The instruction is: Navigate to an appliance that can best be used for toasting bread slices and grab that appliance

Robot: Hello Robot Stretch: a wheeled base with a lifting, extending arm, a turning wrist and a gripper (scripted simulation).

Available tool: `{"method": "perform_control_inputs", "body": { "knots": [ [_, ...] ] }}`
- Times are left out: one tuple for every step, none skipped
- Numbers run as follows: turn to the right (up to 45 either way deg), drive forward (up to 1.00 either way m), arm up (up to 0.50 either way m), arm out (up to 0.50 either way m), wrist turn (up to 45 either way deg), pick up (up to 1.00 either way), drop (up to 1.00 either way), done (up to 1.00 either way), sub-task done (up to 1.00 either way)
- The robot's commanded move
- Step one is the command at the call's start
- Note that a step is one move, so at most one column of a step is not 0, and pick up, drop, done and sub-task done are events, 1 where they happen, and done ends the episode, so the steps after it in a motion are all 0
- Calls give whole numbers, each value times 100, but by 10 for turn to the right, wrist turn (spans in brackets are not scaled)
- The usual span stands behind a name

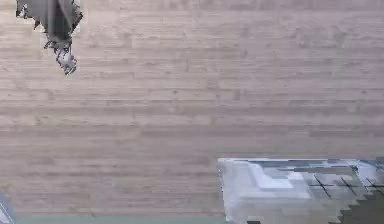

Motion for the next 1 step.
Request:
{"method": "perform_control_inputs", "body": {
  "knots": [
    [-450, 0, 0, 0, 0, 0, 0, 0, 0]
  ]
}}
